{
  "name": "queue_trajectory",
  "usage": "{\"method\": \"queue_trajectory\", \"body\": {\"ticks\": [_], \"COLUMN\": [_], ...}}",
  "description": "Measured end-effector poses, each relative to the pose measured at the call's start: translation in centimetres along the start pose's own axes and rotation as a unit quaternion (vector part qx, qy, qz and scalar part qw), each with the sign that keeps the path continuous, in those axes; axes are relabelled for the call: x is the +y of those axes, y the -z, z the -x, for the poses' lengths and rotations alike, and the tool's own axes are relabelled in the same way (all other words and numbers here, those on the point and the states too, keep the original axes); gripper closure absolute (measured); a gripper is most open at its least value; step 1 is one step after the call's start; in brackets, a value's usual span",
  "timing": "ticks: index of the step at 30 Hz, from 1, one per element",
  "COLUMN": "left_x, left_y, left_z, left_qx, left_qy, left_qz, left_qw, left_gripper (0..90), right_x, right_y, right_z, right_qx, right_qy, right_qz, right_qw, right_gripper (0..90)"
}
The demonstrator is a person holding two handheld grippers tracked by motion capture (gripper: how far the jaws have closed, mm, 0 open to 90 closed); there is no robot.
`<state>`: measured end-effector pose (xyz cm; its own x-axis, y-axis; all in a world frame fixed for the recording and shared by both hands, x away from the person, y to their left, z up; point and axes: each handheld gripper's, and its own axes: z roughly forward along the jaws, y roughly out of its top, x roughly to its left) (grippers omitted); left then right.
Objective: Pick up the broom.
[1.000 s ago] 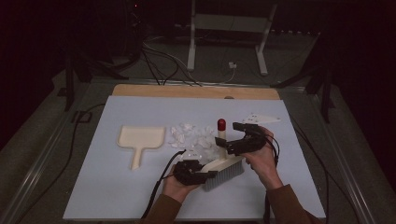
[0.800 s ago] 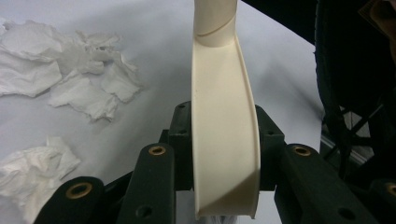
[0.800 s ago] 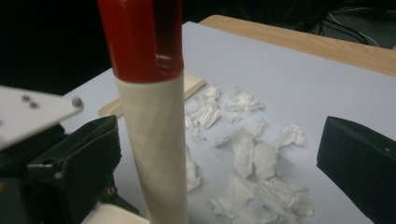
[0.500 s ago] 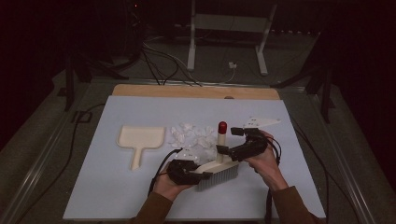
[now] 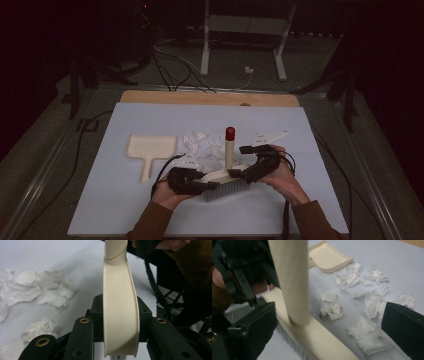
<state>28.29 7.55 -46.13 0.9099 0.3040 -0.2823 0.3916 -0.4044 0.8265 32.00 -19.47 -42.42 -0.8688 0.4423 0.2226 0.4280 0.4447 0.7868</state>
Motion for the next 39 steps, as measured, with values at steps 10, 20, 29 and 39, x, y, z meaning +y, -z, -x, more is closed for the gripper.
{"method": "queue_trajectory", "body": {"ticks": [10, 20, 29, 39], "left_x": [0.0, -0.2, -0.2, -0.5], "left_y": [1.1, 1.5, 1.5, 4.1], "left_z": [-0.2, 0.0, 0.0, -0.7], "left_qx": [-0.029, -0.093, -0.071, -0.018], "left_qy": [-0.022, -0.047, -0.036, 0.006], "left_qz": [-0.001, -0.008, 0.008, 0.067], "left_qw": [0.9993, 0.9946, 0.9968, 0.9976], "left_gripper": [69.5, 69.5, 62.1, 41.5], "right_x": [-0.2, -0.1, -0.5, -0.8], "right_y": [-1.4, -1.5, -1.3, -0.8], "right_z": [-1.3, -1.5, -1.9, -0.8], "right_qx": [0.043, 0.196, 0.200, 0.160], "right_qy": [0.062, 0.087, 0.086, 0.052], "right_qz": [-0.064, -0.085, -0.080, -0.055], "right_qw": [0.9951, 0.9731, 0.9727, 0.9841], "right_gripper": [20.5, 60.4, 67.4, 67.3]}}
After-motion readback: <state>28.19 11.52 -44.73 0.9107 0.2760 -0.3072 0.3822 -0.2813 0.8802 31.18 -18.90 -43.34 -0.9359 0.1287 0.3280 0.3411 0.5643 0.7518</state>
